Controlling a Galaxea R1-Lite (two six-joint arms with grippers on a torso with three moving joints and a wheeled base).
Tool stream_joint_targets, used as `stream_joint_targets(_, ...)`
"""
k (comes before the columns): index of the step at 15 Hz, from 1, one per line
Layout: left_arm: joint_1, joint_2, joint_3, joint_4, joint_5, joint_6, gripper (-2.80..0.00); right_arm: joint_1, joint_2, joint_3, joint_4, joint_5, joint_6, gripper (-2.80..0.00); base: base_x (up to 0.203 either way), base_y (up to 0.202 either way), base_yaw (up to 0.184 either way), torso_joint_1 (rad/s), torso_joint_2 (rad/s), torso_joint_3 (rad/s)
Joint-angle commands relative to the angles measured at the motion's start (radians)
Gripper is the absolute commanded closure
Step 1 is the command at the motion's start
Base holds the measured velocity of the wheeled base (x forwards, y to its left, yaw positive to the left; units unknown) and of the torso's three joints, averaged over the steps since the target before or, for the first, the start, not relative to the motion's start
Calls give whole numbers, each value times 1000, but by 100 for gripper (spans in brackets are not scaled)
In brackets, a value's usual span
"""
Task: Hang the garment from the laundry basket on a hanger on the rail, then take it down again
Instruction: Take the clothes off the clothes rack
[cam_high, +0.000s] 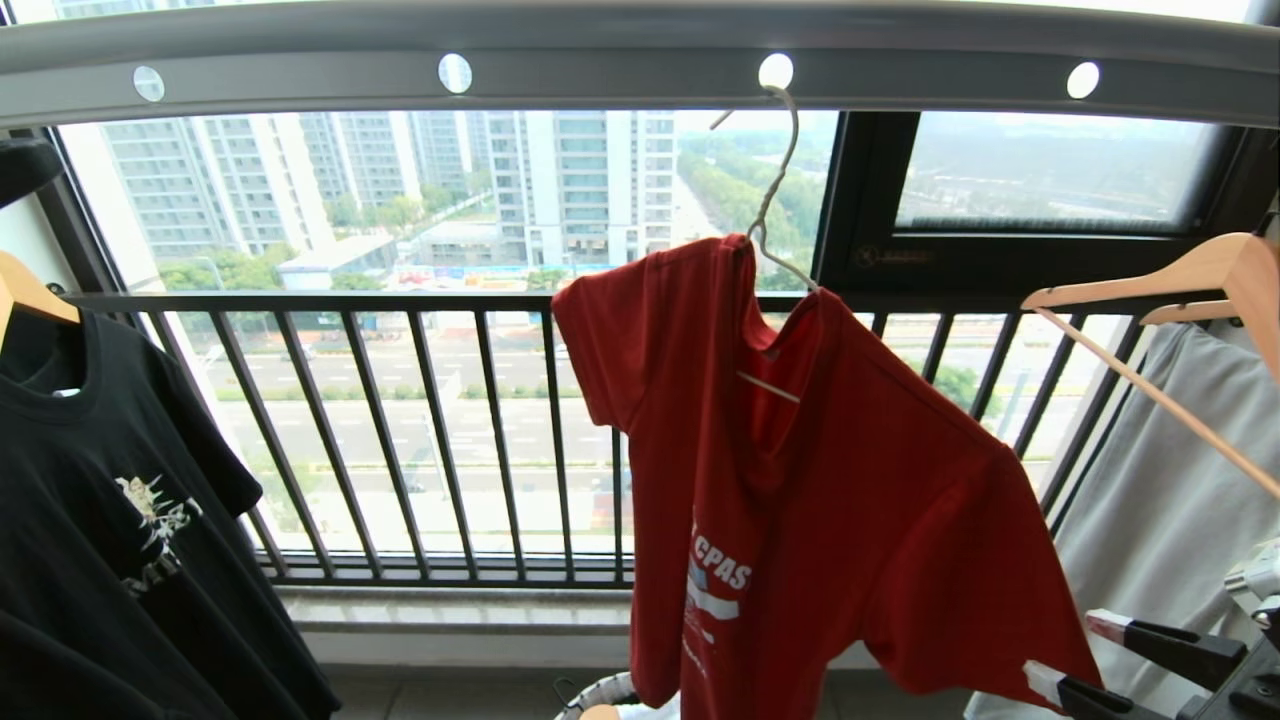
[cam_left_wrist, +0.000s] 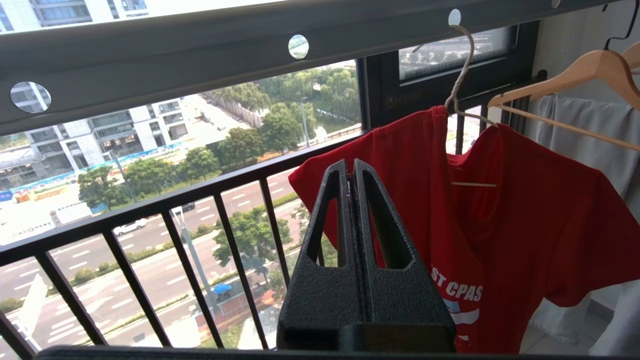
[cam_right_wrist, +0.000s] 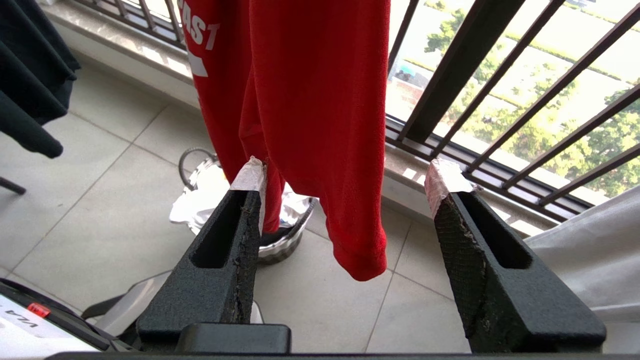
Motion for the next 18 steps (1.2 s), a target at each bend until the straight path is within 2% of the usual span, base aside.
stream_joint_targets(1,-2,1,0,-2,-3,1,0,-1,-65,-66,50,3,0,-280,0,0,0,0,0,0)
stream_joint_targets(3,-6,0,0,-1,-3,1,0,-1,-82,-138,117,3,0,-280,0,0,0,0,0,0)
stream_joint_targets(4,-6,0,0,0,-3,1,0,-1,-90,-163,130,1,0,0,0,0,0,0,0,0)
stream_joint_targets(9,-8,0,0,3,-3,1,0,-1,-52,-258,137,-1,0,0,0,0,0,0,0,0)
stream_joint_targets(13,-29,6,0,3,-3,-1,0,0,86,-398,137,-1,-6,0,0,0,0,0,0,0)
stream_joint_targets(16,-37,9,0,0,-1,-2,0,4,182,-486,133,6,-59,0,0,0,0,0,0,0)
stream_joint_targets(17,-41,10,0,0,-1,-3,0,4,202,-505,132,6,-85,-280,0,0,0,0,0,0)
stream_joint_targets(18,-46,12,0,0,-1,-3,0,4,214,-519,131,7,-116,-280,0,0,0,0,0,0)
